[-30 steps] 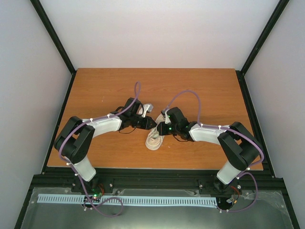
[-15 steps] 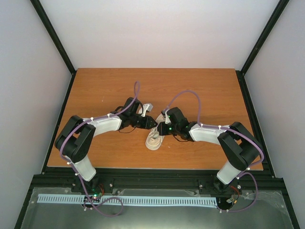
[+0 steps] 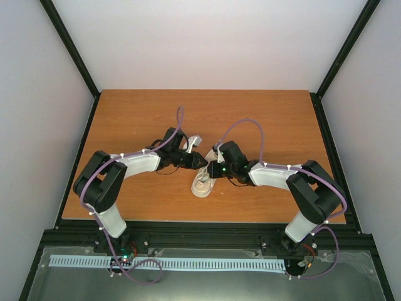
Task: Tie the shoes
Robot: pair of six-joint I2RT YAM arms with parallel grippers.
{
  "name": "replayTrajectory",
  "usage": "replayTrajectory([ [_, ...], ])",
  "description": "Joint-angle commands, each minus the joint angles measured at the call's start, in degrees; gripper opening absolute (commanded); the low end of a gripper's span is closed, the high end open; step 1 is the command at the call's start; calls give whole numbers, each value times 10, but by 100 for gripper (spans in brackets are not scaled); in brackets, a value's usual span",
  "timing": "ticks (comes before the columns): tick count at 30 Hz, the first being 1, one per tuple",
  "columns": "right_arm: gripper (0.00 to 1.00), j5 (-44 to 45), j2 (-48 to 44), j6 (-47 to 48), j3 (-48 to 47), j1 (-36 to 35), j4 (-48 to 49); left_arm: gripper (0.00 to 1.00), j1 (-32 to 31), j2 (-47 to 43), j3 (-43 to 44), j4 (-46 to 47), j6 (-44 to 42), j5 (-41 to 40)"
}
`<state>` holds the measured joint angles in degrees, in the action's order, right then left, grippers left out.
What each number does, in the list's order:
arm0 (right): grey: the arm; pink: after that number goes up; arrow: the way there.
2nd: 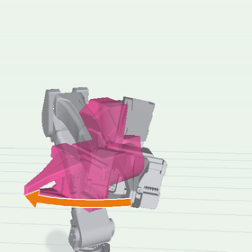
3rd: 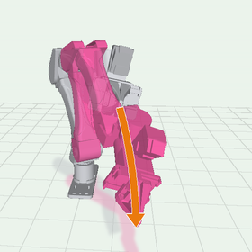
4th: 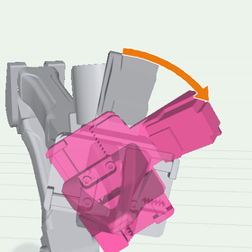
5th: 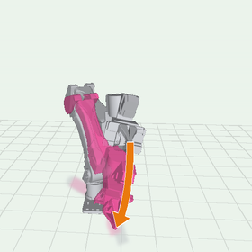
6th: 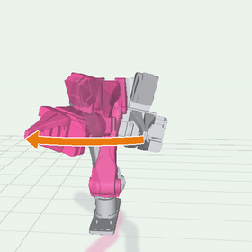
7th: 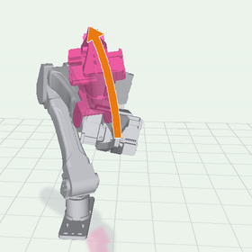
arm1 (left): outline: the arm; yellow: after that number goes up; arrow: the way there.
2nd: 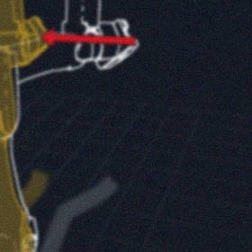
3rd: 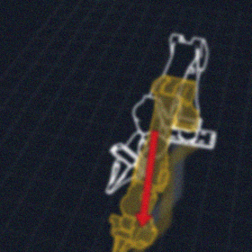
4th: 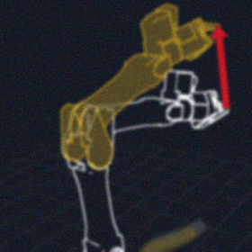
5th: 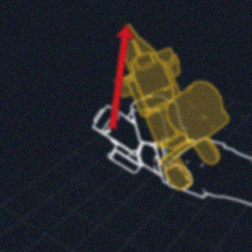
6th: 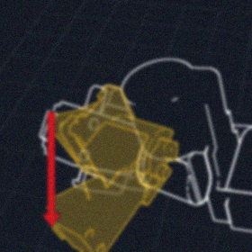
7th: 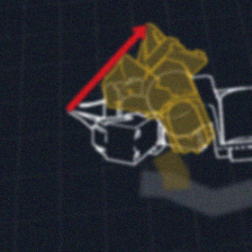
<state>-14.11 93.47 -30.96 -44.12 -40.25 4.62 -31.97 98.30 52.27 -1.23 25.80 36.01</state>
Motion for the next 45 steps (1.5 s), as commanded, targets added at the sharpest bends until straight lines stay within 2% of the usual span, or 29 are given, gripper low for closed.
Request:
replayTrajectory([
  [1,3,12,-3,2,8,-4,-1,19,-3,14,15,21,6,32],
  [8,3,12,-6,1,7,-5,-1,15,-3,29,23,21,11,42],
  [12,3,12,-6,1,8,-4,0,20,-3,33,26,22,14,51],
  [15,3,14,-6,1,6,-4,0,20,-3,36,26,27,17,60],
  [25,3,24,-11,1,7,-5,-3,2,-3,38,26,18,28,64],
  [35,3,78,-61,26,-10,-4,-69,1,-3,15,24,48,97,41],
  [41,13,111,-92,36,-5,-4,-109,1,-3,21,25,53,118,37],
  [43,20,123,-103,42,-5,-4,-123,1,-3,20,25,53,123,33],
  [45,31,132,-117,54,-4,-4,-133,1,-3,18,25,52,132,29],
])
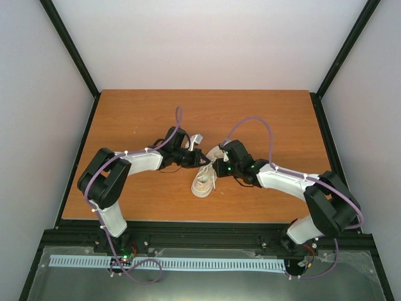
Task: Tie the shoes
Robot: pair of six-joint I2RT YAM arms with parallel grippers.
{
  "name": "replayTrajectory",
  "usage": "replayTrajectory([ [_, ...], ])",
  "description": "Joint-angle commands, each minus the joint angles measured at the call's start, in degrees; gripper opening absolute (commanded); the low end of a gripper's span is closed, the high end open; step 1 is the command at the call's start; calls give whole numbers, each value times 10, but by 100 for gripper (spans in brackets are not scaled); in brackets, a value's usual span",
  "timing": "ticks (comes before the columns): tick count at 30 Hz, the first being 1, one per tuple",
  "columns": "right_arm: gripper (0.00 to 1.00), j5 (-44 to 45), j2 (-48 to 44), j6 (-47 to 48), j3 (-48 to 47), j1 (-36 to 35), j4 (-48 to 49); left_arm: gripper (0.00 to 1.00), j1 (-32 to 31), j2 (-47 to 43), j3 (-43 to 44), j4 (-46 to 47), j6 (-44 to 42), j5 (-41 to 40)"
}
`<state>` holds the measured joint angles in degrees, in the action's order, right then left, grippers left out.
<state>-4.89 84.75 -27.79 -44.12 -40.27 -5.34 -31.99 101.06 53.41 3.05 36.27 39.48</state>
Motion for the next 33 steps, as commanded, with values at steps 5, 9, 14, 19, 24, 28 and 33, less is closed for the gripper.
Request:
replayTrajectory([
  [5,48,56,-71,84,-18,-21,-59,1,-3,-8,21,6,61,-4],
  [9,51,63,-81,148,-40,-58,-74,1,-3,4,34,-4,82,5],
  [14,50,69,-68,227,-58,-105,-80,1,-3,6,52,-31,83,8],
  [19,49,118,-45,266,-71,-145,-72,1,-3,5,59,-46,79,3],
  [24,49,163,-26,278,-74,-164,-59,1,-3,7,58,-46,80,1],
  [28,49,176,-15,285,-79,-167,-53,1,-3,8,58,-49,81,1],
  [33,45,184,4,297,-82,-173,-45,1,-3,10,63,-52,79,0],
])
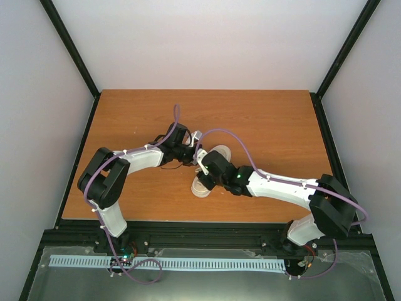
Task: Tie the shoes
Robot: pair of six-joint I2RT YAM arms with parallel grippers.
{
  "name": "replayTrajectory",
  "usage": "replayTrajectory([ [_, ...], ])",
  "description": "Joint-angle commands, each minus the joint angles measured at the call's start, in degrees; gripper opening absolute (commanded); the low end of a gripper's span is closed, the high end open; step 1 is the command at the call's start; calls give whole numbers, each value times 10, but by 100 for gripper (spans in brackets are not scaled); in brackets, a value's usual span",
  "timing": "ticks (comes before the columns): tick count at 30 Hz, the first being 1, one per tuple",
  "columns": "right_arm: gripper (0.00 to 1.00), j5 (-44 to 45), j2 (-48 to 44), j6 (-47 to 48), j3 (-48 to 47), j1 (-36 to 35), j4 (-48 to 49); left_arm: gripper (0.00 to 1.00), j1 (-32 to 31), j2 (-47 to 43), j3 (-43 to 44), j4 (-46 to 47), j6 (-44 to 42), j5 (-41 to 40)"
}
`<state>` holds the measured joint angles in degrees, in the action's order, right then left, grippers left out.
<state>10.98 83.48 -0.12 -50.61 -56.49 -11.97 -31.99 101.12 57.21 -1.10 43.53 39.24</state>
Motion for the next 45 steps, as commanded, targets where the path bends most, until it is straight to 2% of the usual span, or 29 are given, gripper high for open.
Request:
replayTrajectory([
  [1,44,26,21,24,-18,-12,23,1,-3,9,26,-11,7,2],
  [6,44,26,36,39,-22,-19,31,1,-3,10,27,-14,7,2],
  [12,48,53,55,51,-30,-26,30,1,-3,10,30,-16,4,3],
  [14,41,84,64,42,-38,-26,25,1,-3,10,30,-18,3,3],
  [17,13,124,67,22,-47,-26,18,1,-3,11,29,-22,-3,-2],
  [18,7,130,65,13,-50,-26,14,1,-3,10,28,-24,-7,-7],
  [20,3,122,54,-6,-50,-20,10,1,-3,8,27,-26,-15,-16],
  [23,3,70,27,-48,-41,10,7,1,-3,7,25,-30,-27,-24],
  [29,3,-126,-18,-141,16,116,53,1,-3,8,19,-33,-43,-37],
  [33,3,-223,-24,-184,49,182,89,1,-2,4,14,-35,-51,-51],
  [37,3,-269,-12,-215,65,219,103,1,-2,-5,8,-32,-56,-70],
  [45,3,-294,-7,-254,92,267,121,1,4,-20,-3,-37,-64,-104],
])
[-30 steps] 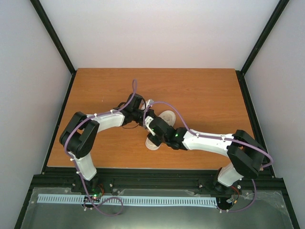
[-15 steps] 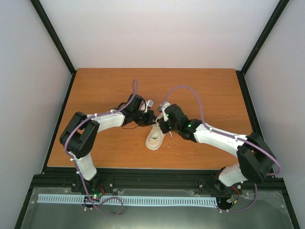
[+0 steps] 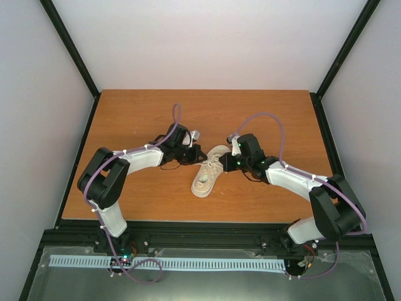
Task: Tie the shoes
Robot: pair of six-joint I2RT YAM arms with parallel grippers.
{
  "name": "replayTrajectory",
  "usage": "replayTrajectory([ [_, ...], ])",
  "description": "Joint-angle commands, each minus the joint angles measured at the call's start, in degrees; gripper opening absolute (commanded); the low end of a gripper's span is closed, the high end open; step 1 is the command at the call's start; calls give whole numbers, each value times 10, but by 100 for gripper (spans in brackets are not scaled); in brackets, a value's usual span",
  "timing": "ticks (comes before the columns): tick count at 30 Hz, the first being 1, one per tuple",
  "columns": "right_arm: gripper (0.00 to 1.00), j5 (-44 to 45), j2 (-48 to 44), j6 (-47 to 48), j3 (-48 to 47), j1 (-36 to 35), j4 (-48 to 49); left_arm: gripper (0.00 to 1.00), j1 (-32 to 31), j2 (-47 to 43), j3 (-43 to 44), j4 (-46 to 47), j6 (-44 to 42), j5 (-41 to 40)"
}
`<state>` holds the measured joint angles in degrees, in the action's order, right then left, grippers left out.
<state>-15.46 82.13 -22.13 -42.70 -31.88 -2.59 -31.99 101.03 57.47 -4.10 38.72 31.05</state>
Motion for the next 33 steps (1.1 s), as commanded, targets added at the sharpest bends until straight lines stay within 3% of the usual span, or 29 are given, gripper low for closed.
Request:
replayTrajectory([
  [1,3,-31,7,-37,16,27,28,1,5,-20,-7,-8,-15,-23],
  [21,3,-61,1,-42,37,90,25,1,65,-25,-36,-16,-36,-50],
  [27,3,-70,4,-29,27,92,16,1,69,-24,-40,24,-45,8],
  [29,3,-72,4,-26,22,92,14,9,69,-32,-46,54,-53,43],
  [33,3,-75,4,-25,20,92,13,52,64,-66,-65,108,-61,80],
])
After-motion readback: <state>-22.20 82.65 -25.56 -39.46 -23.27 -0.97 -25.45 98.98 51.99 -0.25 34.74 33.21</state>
